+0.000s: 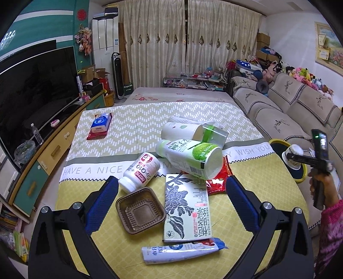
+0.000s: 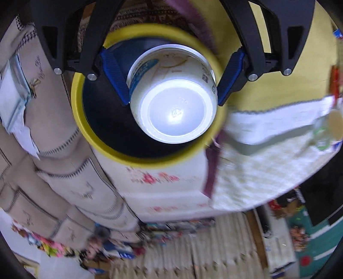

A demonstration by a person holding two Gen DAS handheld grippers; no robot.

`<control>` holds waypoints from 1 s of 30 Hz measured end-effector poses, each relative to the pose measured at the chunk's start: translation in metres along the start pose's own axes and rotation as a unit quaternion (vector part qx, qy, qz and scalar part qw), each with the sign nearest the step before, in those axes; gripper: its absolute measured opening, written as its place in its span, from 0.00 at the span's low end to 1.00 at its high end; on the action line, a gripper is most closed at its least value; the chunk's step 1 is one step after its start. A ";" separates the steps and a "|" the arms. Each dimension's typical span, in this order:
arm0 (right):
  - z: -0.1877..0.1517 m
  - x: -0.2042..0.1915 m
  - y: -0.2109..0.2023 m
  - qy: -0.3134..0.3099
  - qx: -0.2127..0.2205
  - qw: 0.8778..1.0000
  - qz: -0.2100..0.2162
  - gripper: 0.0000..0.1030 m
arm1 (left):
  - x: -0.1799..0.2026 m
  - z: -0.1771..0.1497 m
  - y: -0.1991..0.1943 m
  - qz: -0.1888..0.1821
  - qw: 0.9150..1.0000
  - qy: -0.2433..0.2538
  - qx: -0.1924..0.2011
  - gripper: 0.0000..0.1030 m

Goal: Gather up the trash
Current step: 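Carry the yogurt cup to the yellow bin and drop it in, then grasp the brown plastic tray by its rim with the left gripper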

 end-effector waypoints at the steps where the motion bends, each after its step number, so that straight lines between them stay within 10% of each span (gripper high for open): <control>1: 0.000 0.003 0.010 0.004 -0.007 1.000 -0.004 0.76 | 0.002 0.001 0.001 0.000 1.000 0.002 -0.001 0.95; 12: 0.001 0.029 0.077 0.030 -0.057 0.997 -0.033 0.77 | 0.014 0.002 0.018 -0.003 1.000 0.018 -0.019 0.95; 30: -0.029 0.000 -0.005 0.016 0.006 1.000 0.000 0.88 | -0.006 -0.022 0.010 -0.007 0.998 0.051 -0.034 0.94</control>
Point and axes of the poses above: each gripper's, at about its wrist camera, not at the fingertips, and y roughly the way its jaws point, x to its right, z to its top, the point moved 4 cm from there along y, roughly the way its jaws point, and after that the axes turned 4 degrees about y, right-handed, at the moved point
